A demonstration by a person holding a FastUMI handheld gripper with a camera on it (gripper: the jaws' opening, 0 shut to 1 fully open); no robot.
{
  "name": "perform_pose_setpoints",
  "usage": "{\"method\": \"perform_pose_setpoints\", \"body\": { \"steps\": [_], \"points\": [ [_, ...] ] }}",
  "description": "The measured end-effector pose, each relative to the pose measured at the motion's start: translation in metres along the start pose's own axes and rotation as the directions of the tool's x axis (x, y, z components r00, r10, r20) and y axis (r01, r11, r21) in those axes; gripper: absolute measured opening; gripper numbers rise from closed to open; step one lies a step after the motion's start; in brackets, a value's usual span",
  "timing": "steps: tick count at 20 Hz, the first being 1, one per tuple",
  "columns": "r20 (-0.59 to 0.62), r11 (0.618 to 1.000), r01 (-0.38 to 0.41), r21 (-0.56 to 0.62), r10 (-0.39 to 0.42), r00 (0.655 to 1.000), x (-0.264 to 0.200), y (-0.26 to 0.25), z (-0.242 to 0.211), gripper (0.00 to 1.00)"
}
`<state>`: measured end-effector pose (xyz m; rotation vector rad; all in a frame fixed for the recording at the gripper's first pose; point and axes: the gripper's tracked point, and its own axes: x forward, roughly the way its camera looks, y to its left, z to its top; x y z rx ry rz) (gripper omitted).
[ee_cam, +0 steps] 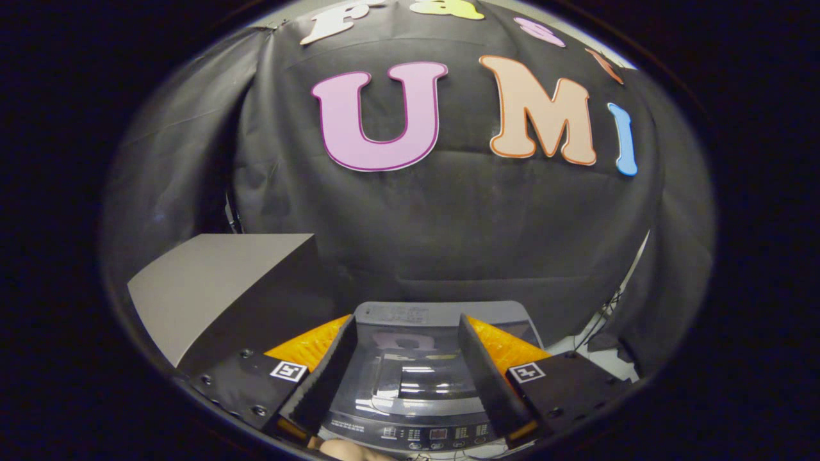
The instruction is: Put the clothes into the washing machine and then close the washing machine lid.
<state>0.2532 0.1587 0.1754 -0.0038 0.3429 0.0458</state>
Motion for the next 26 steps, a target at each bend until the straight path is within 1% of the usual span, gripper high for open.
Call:
{"method": "perform_pose_setpoints", "body": {
  "steps": [4, 12, 18, 22, 25, 26],
  "points": [
    [0.031, 1.0, -0.005, 0.0, 0.005, 1.0, -0.007, -0.012, -0.005, 0.98],
    [0.175, 1.0, 0.02, 0.006, -0.021, 0.984, -0.021, -0.053, -0.005, 0.98],
    [0.294, 0.999, 0.04, 0.021, -0.044, 0.955, -0.036, -0.083, -0.015, 0.98],
    [0.366, 0.999, 0.049, -0.018, -0.039, 0.93, -0.047, -0.096, -0.023, 0.98],
    [0.391, 0.997, 0.071, -0.034, -0.052, 0.919, -0.054, -0.104, -0.04, 0.98],
    [0.4, 0.997, 0.064, -0.034, -0.045, 0.915, -0.054, -0.103, -0.046, 0.98]
  ]
}}
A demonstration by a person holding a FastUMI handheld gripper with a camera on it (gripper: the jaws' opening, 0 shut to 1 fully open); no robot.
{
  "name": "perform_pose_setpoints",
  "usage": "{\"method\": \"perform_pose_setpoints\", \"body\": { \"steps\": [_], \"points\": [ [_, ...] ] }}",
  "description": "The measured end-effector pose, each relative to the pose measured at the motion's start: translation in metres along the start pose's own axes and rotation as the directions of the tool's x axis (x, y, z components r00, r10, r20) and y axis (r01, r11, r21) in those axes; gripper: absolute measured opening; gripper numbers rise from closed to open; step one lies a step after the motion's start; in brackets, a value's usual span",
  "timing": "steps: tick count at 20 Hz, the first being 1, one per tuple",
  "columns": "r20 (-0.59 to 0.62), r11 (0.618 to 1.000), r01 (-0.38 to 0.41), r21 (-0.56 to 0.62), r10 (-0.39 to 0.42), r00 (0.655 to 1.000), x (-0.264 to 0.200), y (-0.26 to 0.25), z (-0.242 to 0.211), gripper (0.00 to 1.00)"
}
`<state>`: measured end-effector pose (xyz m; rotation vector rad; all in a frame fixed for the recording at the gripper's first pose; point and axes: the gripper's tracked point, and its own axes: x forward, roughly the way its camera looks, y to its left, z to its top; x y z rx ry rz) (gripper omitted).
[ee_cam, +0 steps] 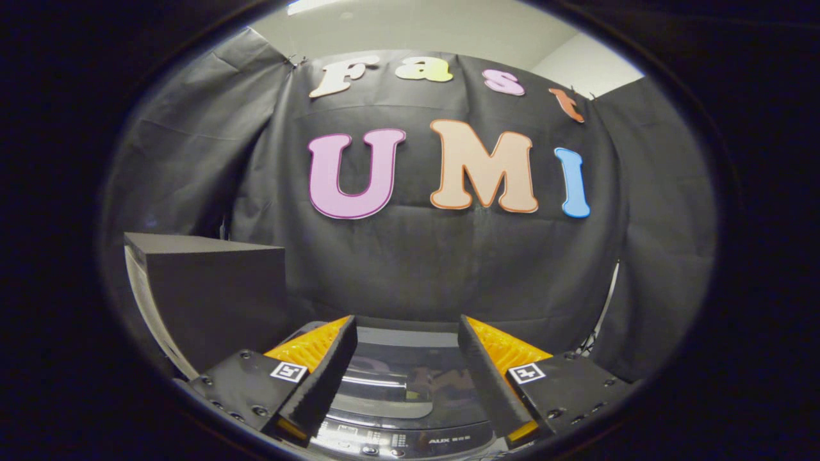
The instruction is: Put the clothes into the washing machine and then close the washing machine lid.
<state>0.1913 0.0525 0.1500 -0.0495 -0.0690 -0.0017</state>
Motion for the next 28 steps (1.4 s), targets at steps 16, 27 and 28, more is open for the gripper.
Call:
{"method": "perform_pose_setpoints", "body": {
  "steps": [16, 27, 28],
  "points": [
    [0.117, 0.993, -0.088, -0.075, 0.097, 0.988, -0.08, -0.024, -0.09, 0.98],
    [0.108, 1.0, -0.002, -0.03, 0.005, 0.994, -0.128, -0.065, -0.121, 0.98],
    [0.096, 1.0, 0.003, -0.02, -0.001, 0.995, -0.13, -0.067, -0.127, 0.98]
  ]
}}
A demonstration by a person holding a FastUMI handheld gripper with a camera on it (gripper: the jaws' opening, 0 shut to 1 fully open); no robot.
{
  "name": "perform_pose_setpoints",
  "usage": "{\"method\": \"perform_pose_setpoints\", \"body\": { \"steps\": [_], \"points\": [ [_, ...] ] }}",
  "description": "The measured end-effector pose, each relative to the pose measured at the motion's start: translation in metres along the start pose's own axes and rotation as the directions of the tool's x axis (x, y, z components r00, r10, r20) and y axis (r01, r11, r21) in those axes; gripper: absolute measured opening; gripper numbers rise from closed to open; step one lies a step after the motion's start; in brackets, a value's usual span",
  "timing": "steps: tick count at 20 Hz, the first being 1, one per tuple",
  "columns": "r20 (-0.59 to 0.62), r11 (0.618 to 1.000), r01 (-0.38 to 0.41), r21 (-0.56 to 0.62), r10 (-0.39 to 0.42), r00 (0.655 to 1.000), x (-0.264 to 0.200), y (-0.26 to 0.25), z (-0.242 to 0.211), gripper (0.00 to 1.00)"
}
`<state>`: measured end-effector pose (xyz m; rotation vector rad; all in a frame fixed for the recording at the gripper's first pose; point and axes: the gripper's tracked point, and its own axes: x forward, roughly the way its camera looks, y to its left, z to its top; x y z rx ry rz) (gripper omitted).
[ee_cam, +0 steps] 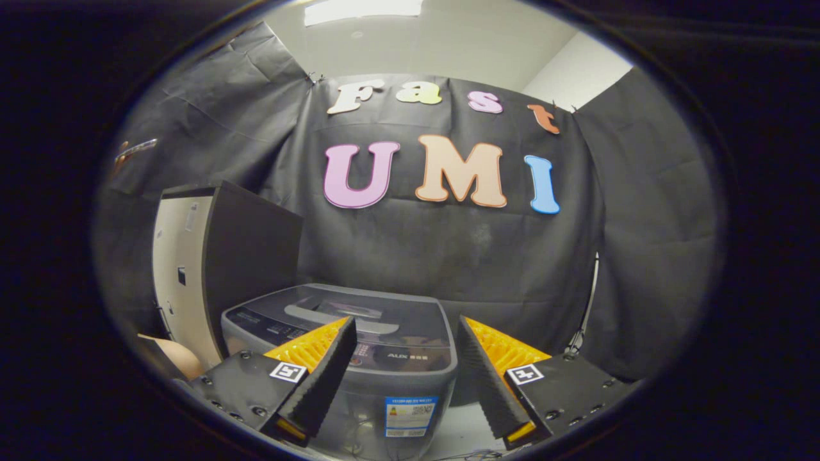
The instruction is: Put the clothes into the washing machine and then close the washing machine lid.
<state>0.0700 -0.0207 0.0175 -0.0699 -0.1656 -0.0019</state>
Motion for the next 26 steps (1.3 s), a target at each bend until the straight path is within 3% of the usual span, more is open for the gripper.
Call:
{"method": "perform_pose_setpoints", "body": {
  "steps": [10, 19, 26],
  "points": [
    [-0.119, 0.993, 0.038, 0.114, -0.024, 0.993, -0.006, 0.006, -0.026, 0.98],
    [-0.257, 0.995, 0.076, 0.063, -0.058, 0.965, -0.009, -0.002, -0.055, 0.98],
    [-0.19, 0.992, 0.051, 0.114, -0.029, 0.981, -0.017, 0.001, -0.04, 0.97]
  ]
}}
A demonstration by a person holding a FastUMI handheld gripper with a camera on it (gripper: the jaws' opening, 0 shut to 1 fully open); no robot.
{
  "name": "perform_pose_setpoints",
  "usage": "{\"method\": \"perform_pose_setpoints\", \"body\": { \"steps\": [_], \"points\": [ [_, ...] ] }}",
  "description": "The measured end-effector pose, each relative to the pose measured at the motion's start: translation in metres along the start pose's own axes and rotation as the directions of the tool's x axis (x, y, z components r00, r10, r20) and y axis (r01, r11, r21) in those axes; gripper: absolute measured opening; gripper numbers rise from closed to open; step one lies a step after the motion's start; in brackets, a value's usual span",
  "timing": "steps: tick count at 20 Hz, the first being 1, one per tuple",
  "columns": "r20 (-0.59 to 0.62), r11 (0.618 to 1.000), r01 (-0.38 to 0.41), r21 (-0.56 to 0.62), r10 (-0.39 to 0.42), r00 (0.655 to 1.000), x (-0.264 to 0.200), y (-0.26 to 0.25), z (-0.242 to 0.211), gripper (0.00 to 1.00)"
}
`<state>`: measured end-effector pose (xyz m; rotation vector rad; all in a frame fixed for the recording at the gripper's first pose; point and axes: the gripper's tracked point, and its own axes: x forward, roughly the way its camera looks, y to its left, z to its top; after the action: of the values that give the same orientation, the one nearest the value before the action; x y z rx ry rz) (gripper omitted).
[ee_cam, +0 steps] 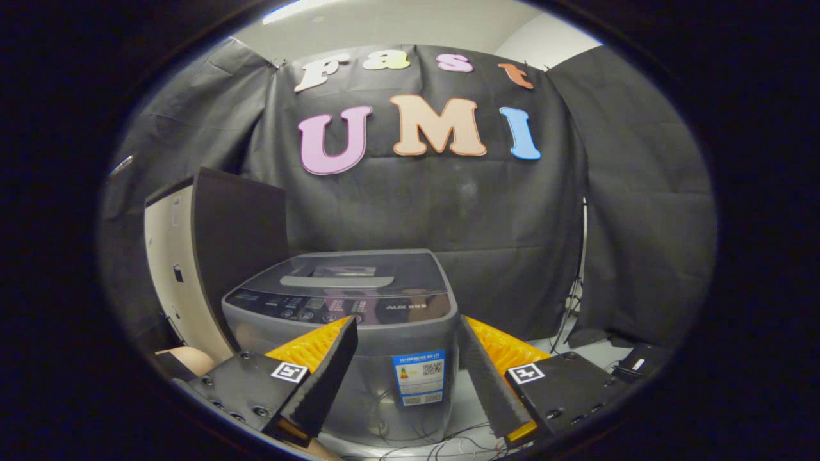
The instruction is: Put the clothes into the washing machine and then close the washing machine lid.
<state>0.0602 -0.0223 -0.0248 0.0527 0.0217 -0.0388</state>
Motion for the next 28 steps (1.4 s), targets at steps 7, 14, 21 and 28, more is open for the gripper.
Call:
{"method": "perform_pose_setpoints", "body": {
  "steps": [7, 14, 21, 28],
  "points": [
    [-0.004, 1.0, -0.016, -0.004, 0.016, 1.0, -0.012, 0.003, 0.0, 0.97],
    [0.011, 0.999, -0.02, 0.027, 0.02, 1.0, -0.033, -0.001, 0.005, 0.97],
    [0.041, 1.0, -0.026, 0.011, 0.025, 0.999, -0.041, 0.003, 0.009, 0.96],
    [0.043, 0.999, -0.031, -0.037, 0.032, 0.999, -0.054, 0.008, 0.008, 0.96]
  ]
}}
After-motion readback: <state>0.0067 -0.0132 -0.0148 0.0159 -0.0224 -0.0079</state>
